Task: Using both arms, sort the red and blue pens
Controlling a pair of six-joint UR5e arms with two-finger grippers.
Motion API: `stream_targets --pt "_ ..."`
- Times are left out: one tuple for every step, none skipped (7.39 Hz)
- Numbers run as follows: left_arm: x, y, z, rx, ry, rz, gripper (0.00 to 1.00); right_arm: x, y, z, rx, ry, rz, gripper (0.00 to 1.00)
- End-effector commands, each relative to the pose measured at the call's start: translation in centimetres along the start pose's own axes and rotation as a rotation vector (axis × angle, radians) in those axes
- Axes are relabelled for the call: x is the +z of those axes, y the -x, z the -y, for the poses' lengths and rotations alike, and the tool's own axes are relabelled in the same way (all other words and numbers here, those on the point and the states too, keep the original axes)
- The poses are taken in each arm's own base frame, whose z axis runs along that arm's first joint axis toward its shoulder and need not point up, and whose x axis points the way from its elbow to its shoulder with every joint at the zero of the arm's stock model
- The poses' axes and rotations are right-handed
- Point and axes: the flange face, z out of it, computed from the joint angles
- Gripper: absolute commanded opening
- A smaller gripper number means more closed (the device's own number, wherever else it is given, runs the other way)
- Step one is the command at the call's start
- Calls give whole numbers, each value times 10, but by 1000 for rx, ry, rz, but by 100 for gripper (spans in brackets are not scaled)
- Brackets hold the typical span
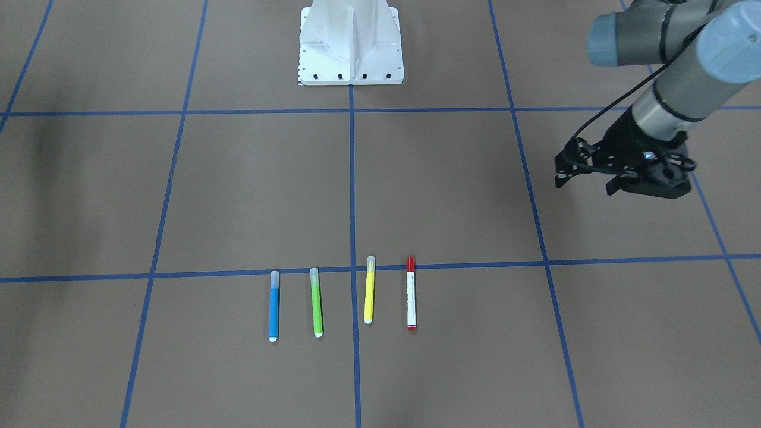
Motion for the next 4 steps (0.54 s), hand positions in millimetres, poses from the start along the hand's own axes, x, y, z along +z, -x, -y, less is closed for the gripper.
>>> stream_targets --pt "45 -79 49 -16 63 25 99 1 0 0 0 1 2 100" --pt "72 -95 70 3 58 10 99 3 2 0 -2 5 2 100" --pt "89 -119 91 -5 69 19 98 4 2 -1 -3 8 1 100" --pt "104 -162 107 0 69 75 98 5 3 -1 -5 9 3 100"
